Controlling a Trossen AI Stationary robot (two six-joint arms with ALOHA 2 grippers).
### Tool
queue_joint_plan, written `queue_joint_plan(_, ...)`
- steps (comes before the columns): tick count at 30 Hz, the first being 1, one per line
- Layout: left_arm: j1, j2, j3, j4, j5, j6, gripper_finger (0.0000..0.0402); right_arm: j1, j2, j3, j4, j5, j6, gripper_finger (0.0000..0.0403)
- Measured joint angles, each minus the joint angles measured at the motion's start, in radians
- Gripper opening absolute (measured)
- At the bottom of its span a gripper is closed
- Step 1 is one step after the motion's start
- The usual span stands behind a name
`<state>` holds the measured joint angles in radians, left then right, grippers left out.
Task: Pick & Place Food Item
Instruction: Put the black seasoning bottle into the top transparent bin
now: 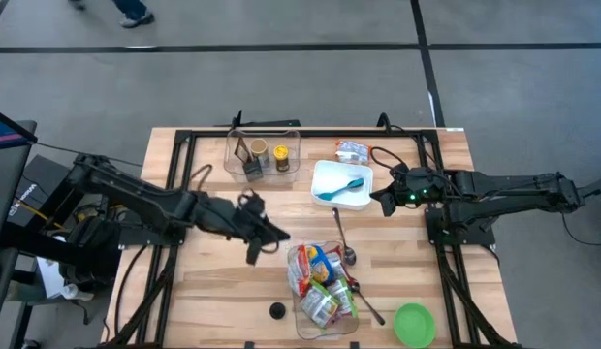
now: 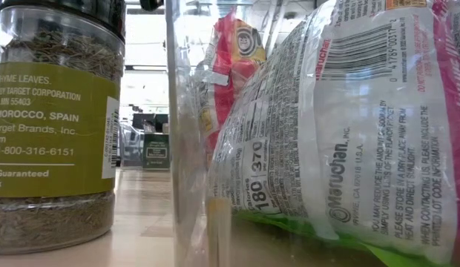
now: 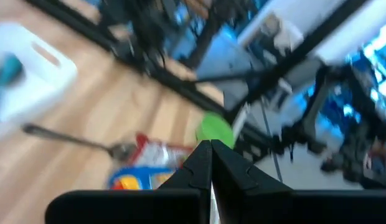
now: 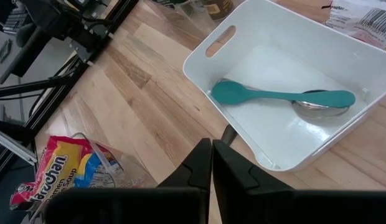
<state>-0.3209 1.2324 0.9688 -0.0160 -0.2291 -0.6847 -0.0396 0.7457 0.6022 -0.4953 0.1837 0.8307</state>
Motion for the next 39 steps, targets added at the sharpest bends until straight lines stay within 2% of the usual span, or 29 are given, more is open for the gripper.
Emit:
queue_joint_plan(4,0.042,-0.061,0.000,-0.004,-0.051,0.014,0.0000,0.000,0.000,0.000,0.001,0.000,0.000,0.0008)
queue_joint_plan(9,0.099,-0.116,0.000,-0.003,-0.063,0.129,0.0000,0.000,0.000,0.000,0.000,0.000,0.000,0.0008)
queue_joint_plan(19,0.191,-0.134,0.000,-0.004,-0.063,0.366,0.0000,0.000,0.000,0.000,-0.002,0.000,0.000,0.0008)
queue_joint_plan(32,0.238,-0.126,0.000,-0.006,-0.063,0.373,0.0000,0.000,0.000,0.000,-0.003,0.000,0.000,0.0008)
queue_joint_plan(37,0.213,-0.126,0.000,-0.004,-0.061,0.332,0.0000,0.000,0.000,0.000,-0.005,0.000,0.000,0.0008)
queue_joint_plan(39,0.191,-0.126,0.000,0.000,-0.030,0.315,0.0000,0.000,0.000,0.000,-0.006,0.000,0.000,0.0008)
